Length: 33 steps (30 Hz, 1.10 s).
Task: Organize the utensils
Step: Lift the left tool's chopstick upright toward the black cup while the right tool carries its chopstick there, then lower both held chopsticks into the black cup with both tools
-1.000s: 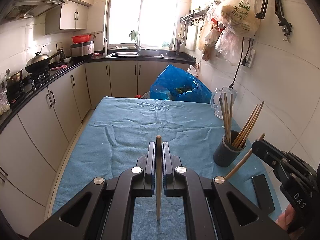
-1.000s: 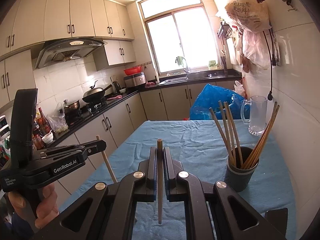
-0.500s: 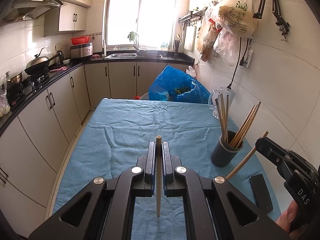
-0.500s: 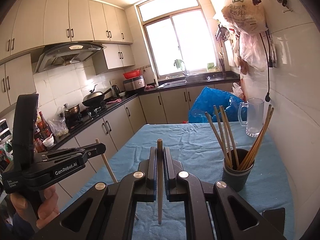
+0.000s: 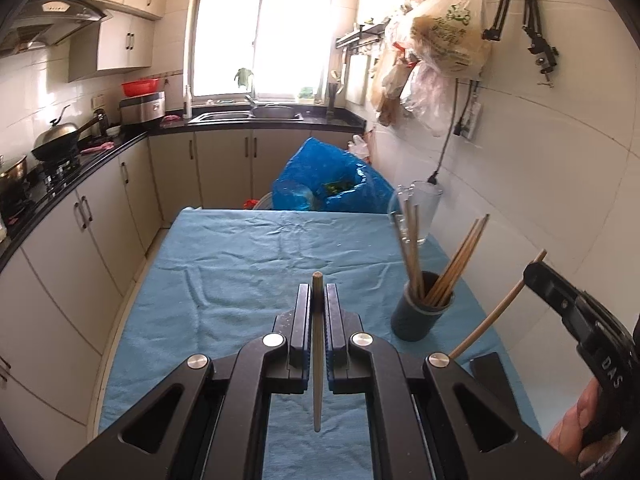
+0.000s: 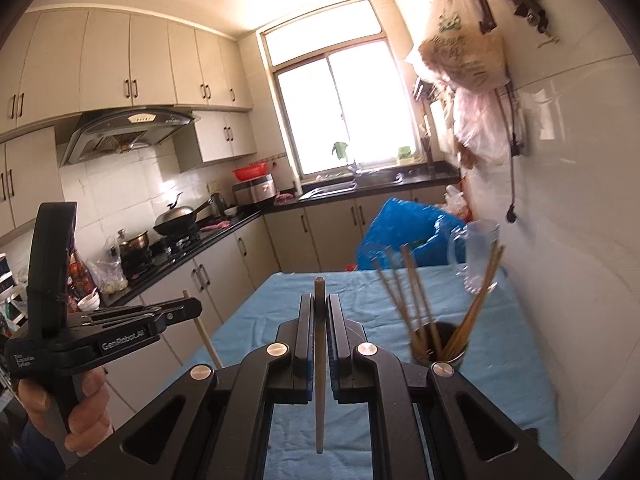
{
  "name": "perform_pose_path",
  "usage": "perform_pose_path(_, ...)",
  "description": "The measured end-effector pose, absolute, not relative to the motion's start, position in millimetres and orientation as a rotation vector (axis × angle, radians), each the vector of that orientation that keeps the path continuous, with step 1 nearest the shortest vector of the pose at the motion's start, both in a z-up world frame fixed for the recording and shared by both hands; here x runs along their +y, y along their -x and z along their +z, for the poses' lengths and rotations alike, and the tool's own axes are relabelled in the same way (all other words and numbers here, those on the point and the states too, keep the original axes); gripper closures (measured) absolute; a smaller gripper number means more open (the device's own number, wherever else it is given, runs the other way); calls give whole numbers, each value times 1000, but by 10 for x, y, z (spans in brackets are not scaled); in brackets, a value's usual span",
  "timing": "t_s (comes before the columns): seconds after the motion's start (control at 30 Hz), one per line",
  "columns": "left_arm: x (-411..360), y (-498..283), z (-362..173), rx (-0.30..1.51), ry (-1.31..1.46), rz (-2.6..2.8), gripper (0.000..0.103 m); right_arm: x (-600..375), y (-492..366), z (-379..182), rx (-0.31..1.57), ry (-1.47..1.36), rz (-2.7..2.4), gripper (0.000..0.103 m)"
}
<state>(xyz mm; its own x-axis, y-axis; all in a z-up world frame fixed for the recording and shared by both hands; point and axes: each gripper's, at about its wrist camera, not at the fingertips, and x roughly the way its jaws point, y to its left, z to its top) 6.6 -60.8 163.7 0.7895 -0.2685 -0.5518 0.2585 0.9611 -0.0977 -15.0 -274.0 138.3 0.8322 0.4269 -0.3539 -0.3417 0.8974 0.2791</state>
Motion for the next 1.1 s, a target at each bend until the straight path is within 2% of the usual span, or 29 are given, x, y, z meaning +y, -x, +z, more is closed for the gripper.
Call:
perform_pose_path(0.67, -1642, -420, 2444, 494, -8, -434, 98, -3544, -140, 2077, 286, -230, 264, 96)
perform_pose_path(1.1, -2184, -936, 2444, 475, 0, -452, 98, -3688, -712, 1987, 312, -237, 214, 96)
